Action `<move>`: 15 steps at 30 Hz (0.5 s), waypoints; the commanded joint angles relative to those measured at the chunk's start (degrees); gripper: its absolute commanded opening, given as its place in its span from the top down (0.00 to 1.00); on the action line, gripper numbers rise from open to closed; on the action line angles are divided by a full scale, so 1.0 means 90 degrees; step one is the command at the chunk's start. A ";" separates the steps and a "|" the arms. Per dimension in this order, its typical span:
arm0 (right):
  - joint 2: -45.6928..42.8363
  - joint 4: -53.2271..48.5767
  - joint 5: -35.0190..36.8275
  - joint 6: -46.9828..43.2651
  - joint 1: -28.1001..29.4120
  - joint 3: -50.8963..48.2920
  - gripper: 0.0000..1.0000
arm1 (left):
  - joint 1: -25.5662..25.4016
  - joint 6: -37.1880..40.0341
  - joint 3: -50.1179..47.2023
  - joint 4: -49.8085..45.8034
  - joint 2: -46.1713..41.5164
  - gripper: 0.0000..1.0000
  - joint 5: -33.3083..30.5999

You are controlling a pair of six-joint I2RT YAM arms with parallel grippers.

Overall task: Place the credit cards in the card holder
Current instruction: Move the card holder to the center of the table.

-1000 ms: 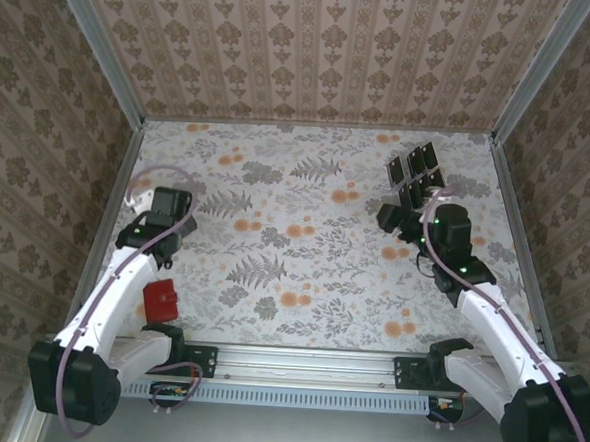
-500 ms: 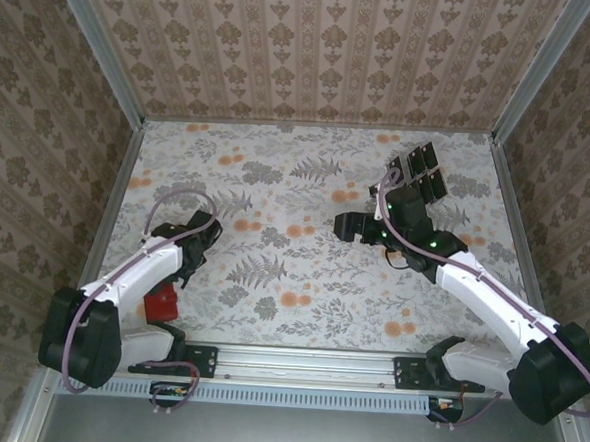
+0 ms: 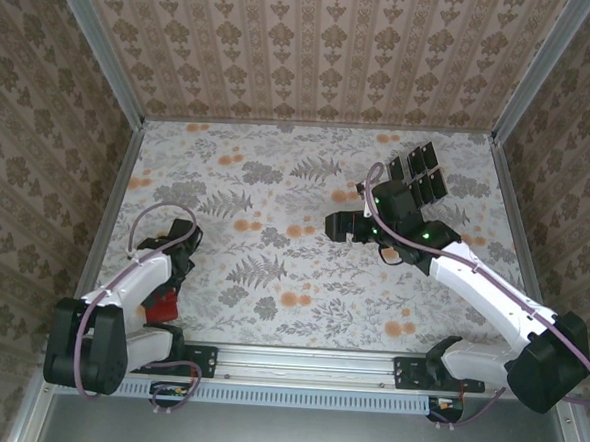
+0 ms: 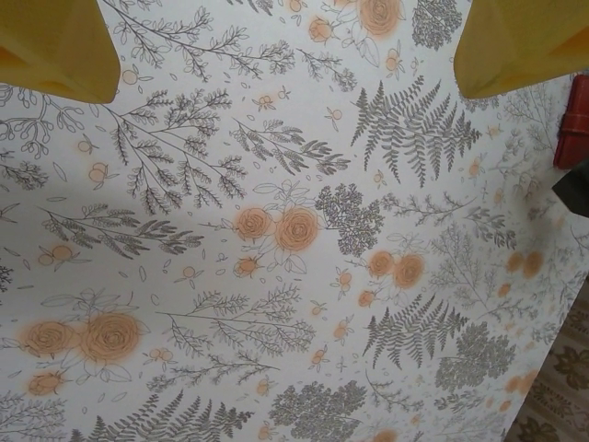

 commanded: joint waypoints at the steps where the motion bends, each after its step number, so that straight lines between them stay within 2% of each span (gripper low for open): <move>1: 0.0066 -0.0298 0.0277 -0.0157 0.0044 0.0319 0.05 | 0.0132 0.0260 -0.0071 0.0247 -0.0101 0.00 0.0310; 6: 0.0059 -0.0382 0.0377 -0.0272 0.0044 0.0487 0.05 | 0.0286 0.0316 0.0061 0.0227 0.0143 0.00 0.0649; 15: 0.0233 -0.0415 0.0401 -0.0582 0.0030 0.0750 0.04 | 0.0343 -0.0786 0.0180 -0.0158 0.0118 0.01 0.1069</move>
